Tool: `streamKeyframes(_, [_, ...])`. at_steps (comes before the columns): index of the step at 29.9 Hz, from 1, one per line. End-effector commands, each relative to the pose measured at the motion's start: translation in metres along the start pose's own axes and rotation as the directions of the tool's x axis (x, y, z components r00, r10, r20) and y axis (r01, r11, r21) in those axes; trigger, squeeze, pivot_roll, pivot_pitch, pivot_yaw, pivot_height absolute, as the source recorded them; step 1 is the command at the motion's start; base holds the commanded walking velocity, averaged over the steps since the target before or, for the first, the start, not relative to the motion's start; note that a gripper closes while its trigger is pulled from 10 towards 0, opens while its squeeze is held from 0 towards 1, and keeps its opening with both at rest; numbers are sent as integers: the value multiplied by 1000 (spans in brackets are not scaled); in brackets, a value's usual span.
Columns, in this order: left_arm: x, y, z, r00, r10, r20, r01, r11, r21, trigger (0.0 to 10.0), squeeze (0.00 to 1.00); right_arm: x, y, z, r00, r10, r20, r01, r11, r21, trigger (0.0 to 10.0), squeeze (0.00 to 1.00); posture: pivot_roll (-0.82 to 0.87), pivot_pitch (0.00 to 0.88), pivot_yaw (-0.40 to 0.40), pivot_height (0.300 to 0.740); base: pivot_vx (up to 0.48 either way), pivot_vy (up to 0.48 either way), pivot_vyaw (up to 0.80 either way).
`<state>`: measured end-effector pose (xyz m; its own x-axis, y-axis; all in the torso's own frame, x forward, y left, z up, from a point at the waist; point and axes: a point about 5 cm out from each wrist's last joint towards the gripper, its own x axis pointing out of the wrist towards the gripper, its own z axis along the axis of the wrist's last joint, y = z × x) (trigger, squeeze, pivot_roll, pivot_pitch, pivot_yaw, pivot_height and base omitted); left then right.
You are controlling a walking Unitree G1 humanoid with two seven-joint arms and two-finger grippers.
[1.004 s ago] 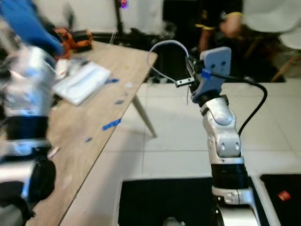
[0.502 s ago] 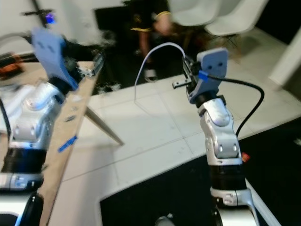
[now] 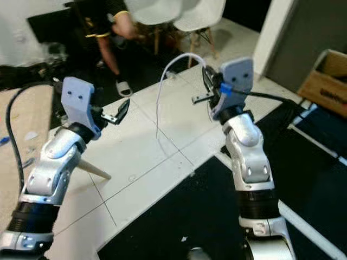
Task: Picking trash to rubbish bin
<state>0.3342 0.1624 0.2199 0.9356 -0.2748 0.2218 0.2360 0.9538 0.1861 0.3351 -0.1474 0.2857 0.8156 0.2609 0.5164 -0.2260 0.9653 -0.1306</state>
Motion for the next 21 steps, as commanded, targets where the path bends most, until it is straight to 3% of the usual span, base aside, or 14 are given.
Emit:
streamKeyframes(1, [1,-3,-3,1000,14,-13,-14,1000,6,10000,0,-5,0,-11,999,0,-48,0,1000,-5,10000,0,-25,141,50,740,0,0,-800])
streamKeyframes(3, [2,-1,-8,997,57,-50,-56,998,22,10000,0,-15,5,-30,991,19,-132,-20,1000,-9,10000,0,-24,138,54,740,0,0,-800])
streamKeyframes(4, [-1,2,-21,987,117,-108,-108,990,85,10000,0,-28,13,-51,978,24,-208,-22,1000,13,10000,0,-24,136,57,740,0,0,-800])
streamKeyframes(6, [-4,2,-27,983,127,-129,-116,989,92,10000,0,-35,16,-60,971,23,-240,-20,1000,17,10000,0,-26,136,57,740,0,0,-800])
streamKeyframes(11, [-17,3,-42,976,141,-163,-133,989,59,10000,0,-55,21,-81,947,-8,-321,33,997,72,10000,0,-20,134,57,740,0,0,-800])
streamKeyframes(15, [-23,4,-53,967,161,-200,-158,987,27,10000,0,-66,20,-93,927,-45,-373,69,996,52,10000,0,-24,131,60,740,0,0,-800])
streamKeyframes(17, [-26,7,-57,955,200,-218,-204,979,4,10000,0,-81,17,-107,899,-95,-427,116,993,24,10000,0,-17,128,55,740,0,0,-800])
streamKeyframes(21, [-31,6,-68,949,195,-249,-194,981,26,10000,0,-108,14,-127,857,-131,-498,144,989,-12,10000,0,-16,125,59,740,0,0,-800])
